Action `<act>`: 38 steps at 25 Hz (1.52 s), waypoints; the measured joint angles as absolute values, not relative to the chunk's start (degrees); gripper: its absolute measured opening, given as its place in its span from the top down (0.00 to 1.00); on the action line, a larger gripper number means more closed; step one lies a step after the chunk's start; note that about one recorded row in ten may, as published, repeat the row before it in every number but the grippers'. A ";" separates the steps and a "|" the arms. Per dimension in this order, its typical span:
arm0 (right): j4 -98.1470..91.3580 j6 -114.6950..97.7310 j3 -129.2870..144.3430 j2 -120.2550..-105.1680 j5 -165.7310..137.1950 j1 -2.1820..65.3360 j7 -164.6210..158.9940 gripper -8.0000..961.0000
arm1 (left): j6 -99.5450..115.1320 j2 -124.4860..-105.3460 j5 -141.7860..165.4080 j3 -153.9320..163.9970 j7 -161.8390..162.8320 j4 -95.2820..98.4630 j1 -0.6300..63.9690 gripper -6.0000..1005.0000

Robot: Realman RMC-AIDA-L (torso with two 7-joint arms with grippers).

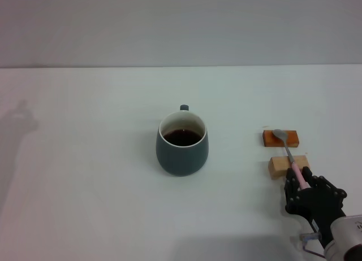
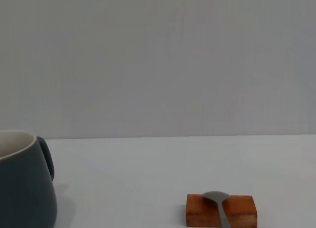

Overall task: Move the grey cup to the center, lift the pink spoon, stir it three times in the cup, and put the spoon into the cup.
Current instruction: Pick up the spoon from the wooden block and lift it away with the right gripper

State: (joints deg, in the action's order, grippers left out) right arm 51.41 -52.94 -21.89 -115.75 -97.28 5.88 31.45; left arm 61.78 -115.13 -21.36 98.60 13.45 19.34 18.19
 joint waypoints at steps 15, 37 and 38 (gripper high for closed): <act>51.41 -51.41 -22.59 -115.66 -97.20 6.37 31.47 0.72 | 61.71 -115.13 -21.36 98.52 13.45 19.34 18.16 0.99; 51.10 -50.39 -22.78 -115.88 -97.17 6.84 31.82 0.81 | 61.38 -114.98 -21.36 98.53 13.45 18.66 18.83 0.99; 51.09 -50.27 -22.88 -115.91 -97.17 6.89 32.09 0.81 | 61.36 -114.97 -21.36 98.53 13.45 18.61 18.86 0.99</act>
State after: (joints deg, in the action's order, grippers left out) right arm 51.09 -50.27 -22.88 -115.91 -97.17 6.89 32.09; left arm 61.36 -114.97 -21.36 98.53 13.45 18.61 18.86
